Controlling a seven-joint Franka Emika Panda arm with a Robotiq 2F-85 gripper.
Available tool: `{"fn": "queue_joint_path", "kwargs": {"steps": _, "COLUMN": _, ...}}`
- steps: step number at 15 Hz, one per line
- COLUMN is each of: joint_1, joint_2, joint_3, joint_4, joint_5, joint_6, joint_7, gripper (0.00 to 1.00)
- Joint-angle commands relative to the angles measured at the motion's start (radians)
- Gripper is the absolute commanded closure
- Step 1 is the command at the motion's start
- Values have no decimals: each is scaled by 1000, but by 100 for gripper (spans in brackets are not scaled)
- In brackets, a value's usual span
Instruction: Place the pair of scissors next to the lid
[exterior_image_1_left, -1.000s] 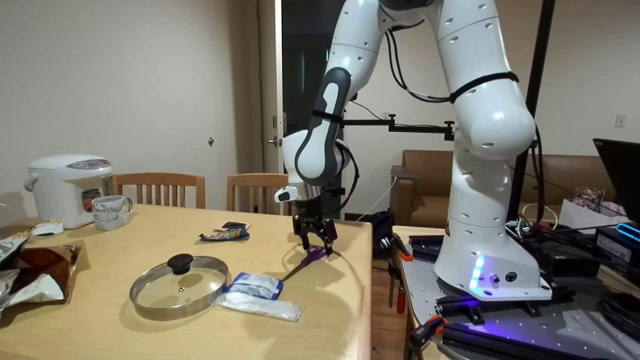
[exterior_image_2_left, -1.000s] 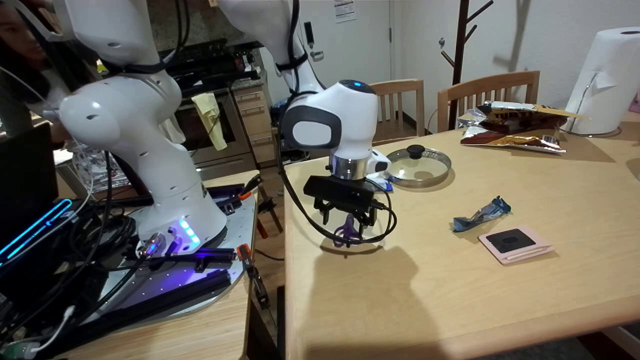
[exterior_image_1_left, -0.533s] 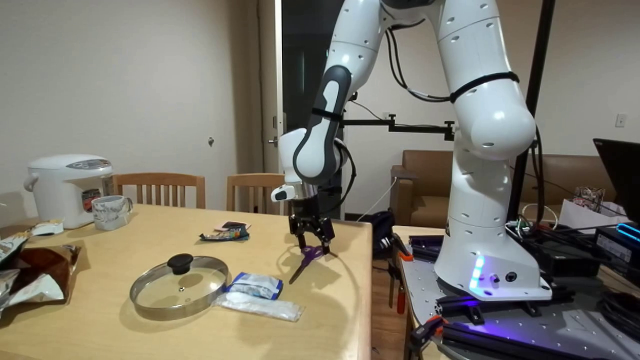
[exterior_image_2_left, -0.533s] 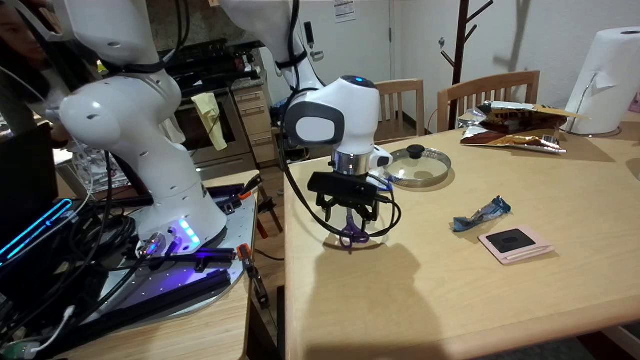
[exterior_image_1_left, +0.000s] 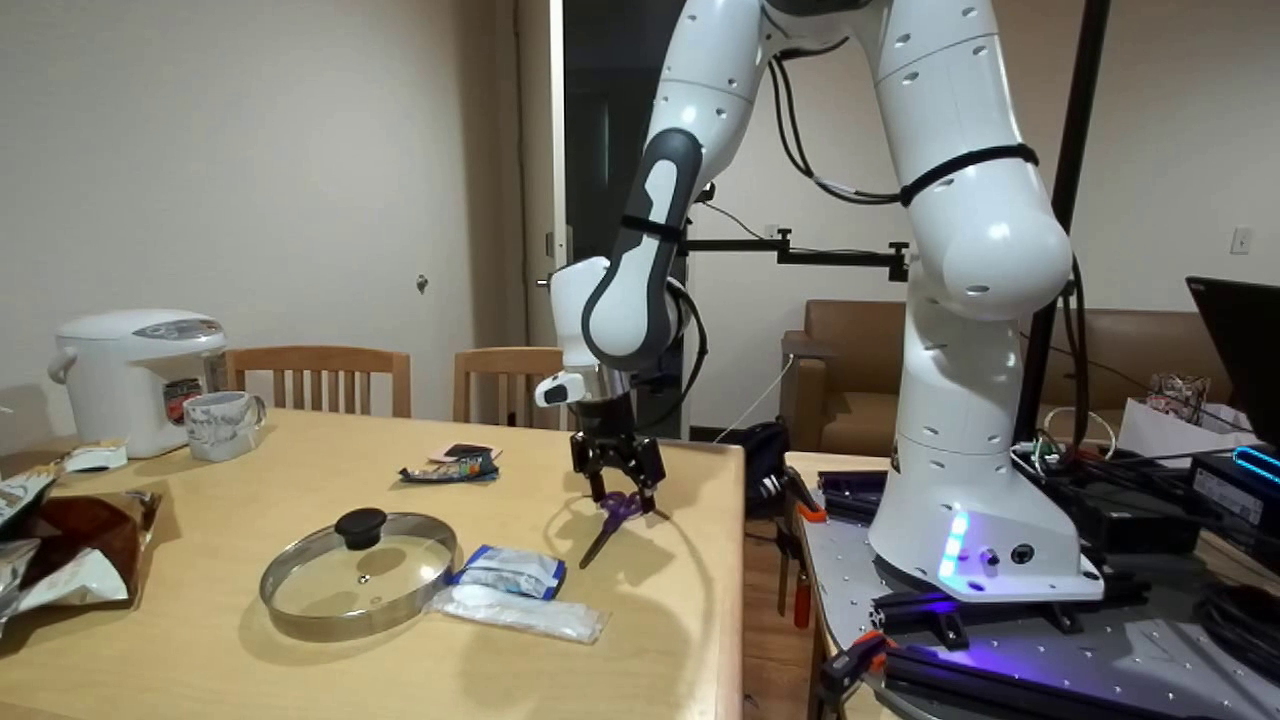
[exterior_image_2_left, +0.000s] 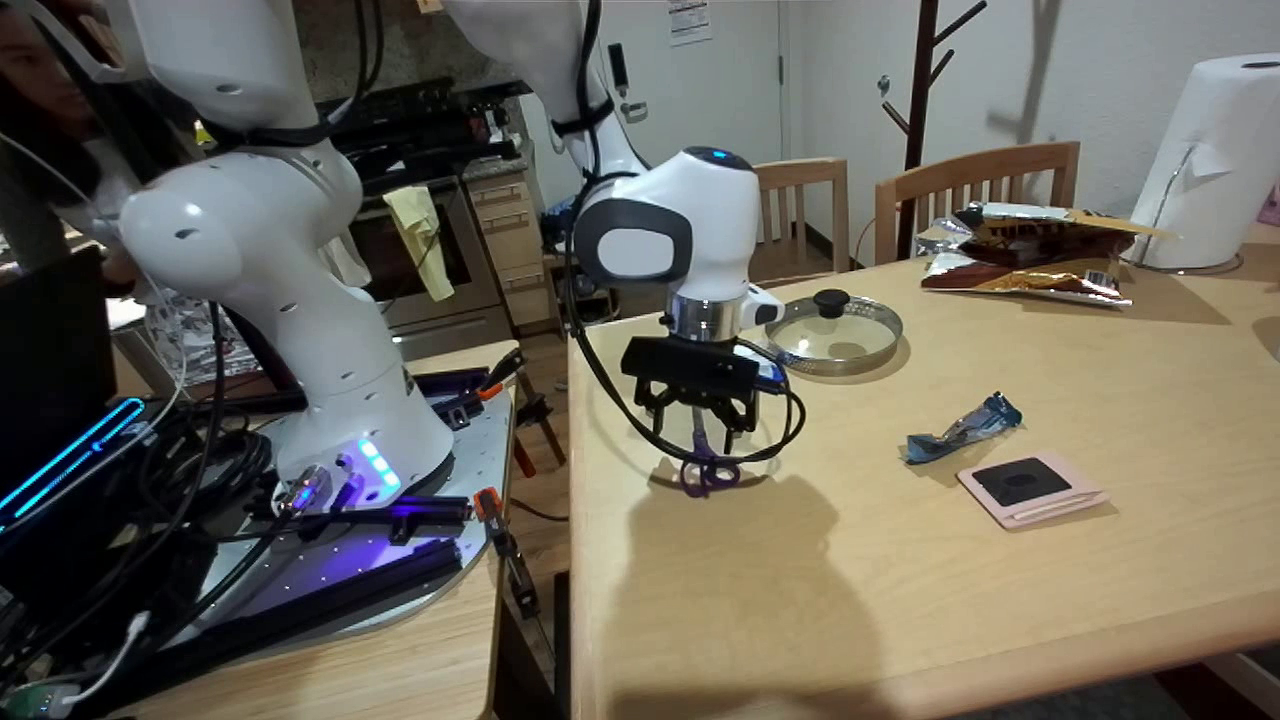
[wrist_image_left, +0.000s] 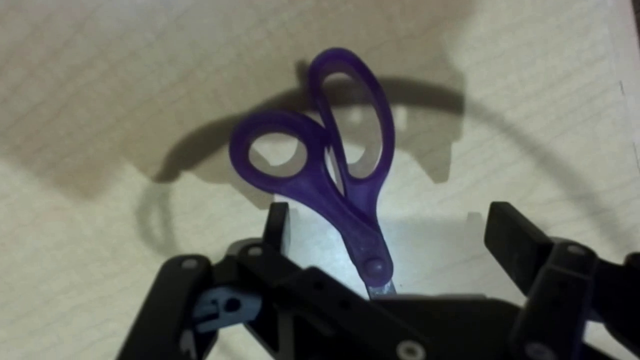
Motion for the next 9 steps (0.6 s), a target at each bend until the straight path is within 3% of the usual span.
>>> {"fn": "queue_joint_path", "kwargs": {"steps": 1, "joint_1": 7, "joint_2": 5, "joint_3": -3, "joint_4": 10, "joint_5": -36, "joint_6": -38, "joint_7": 22, "gripper": 0}}
{"fn": "queue_joint_path", "kwargs": {"steps": 9, "joint_1": 29, "joint_2": 35, "joint_3": -1, "joint_4": 60, "joint_5": -58, "joint_6": -134, "joint_7": 26, "gripper": 0}}
